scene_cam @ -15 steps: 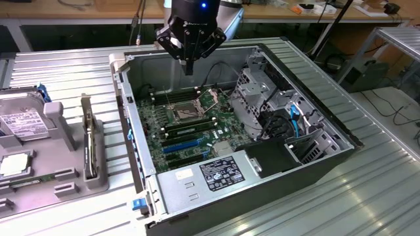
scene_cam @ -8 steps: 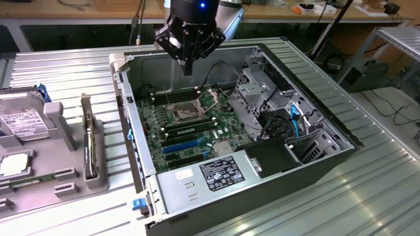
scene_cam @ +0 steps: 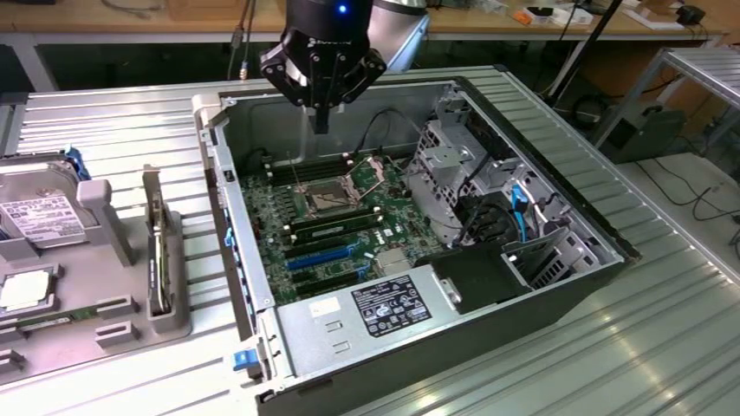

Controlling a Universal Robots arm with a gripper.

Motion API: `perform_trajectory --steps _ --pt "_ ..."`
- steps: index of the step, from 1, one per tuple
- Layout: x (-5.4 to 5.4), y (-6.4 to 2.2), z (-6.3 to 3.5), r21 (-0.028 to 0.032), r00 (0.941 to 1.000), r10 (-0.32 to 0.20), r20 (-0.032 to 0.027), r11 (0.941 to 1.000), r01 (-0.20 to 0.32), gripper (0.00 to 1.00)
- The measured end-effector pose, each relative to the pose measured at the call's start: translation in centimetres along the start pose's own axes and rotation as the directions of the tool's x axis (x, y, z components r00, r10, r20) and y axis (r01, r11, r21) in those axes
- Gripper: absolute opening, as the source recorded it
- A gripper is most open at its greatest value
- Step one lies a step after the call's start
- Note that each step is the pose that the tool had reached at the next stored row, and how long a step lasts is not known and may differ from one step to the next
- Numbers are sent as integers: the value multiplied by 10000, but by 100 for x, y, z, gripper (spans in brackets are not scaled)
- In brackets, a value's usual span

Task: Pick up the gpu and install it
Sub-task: 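Reach for the gpu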

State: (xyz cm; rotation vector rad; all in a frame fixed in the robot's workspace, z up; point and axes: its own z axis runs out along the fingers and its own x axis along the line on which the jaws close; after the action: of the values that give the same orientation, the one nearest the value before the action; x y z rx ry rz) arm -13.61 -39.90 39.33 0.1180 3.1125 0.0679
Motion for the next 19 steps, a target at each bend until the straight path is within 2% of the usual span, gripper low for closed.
perform_trajectory --steps 19 --pt "194 -15 -5 0 10000 0 0 10000 0 10"
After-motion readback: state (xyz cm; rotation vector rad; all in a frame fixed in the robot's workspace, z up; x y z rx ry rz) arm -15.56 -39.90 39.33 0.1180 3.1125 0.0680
